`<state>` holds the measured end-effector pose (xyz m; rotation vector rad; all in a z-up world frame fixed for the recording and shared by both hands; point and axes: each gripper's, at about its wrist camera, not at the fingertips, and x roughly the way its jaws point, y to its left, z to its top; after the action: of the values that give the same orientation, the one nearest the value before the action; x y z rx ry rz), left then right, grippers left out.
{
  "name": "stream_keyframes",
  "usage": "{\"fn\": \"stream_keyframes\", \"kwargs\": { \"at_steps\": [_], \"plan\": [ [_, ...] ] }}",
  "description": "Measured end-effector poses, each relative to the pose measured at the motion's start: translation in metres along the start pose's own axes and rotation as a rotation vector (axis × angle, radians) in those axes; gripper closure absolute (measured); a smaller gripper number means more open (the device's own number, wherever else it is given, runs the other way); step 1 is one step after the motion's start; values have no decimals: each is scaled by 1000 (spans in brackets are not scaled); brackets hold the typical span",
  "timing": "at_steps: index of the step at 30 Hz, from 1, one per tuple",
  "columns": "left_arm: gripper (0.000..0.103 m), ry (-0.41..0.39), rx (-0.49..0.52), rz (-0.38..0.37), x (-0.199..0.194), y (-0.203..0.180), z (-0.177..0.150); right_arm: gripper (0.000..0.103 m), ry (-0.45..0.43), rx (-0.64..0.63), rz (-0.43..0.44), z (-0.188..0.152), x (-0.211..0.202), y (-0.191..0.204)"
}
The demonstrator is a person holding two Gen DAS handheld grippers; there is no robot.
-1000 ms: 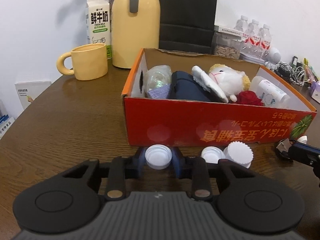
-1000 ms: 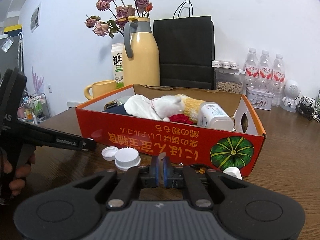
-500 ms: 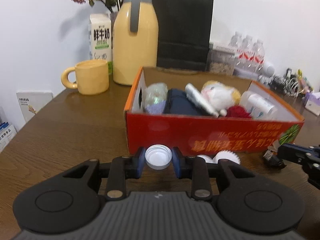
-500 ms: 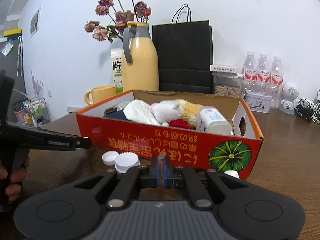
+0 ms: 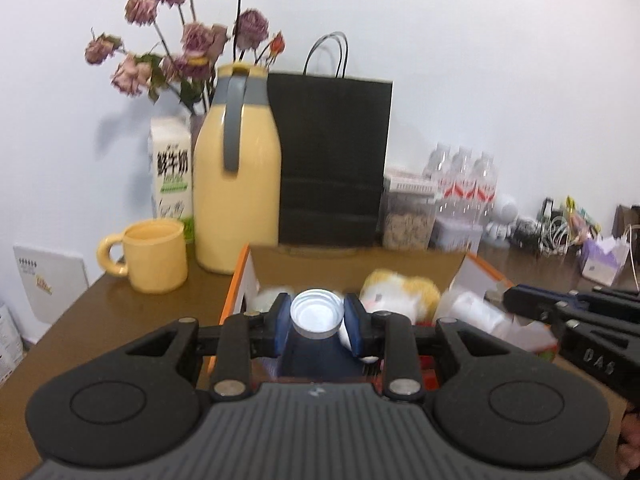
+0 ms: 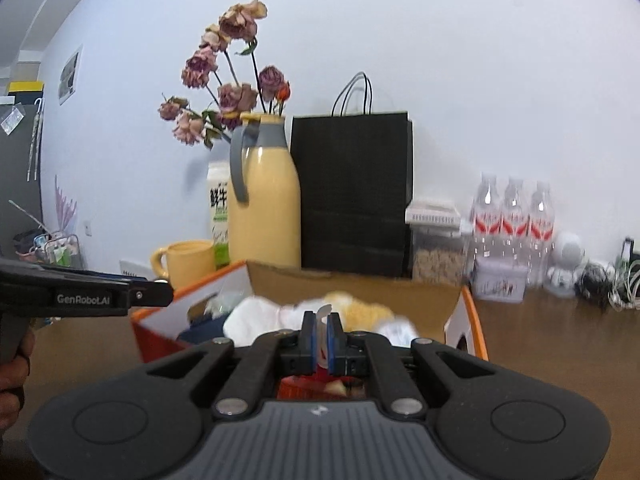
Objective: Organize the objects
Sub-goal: 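Carry both white caps into the box and open both tools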
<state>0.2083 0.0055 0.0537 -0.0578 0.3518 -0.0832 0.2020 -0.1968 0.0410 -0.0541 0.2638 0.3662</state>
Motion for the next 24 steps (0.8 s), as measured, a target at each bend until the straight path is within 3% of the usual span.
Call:
{"fn": "stream_keyframes", "kwargs": {
  "at_steps": [9, 16, 24],
  "plan": [
    [74, -42, -48, -5, 36, -9, 20, 99, -25, 32, -30, 18, 37, -5],
    [74, 24, -44, 31, 70, -10, 4, 99, 18, 85, -29, 6, 68, -16],
    [74, 47, -34, 32, 77, -7, -4, 99, 68, 97, -31, -6, 79, -22]
  ]
}}
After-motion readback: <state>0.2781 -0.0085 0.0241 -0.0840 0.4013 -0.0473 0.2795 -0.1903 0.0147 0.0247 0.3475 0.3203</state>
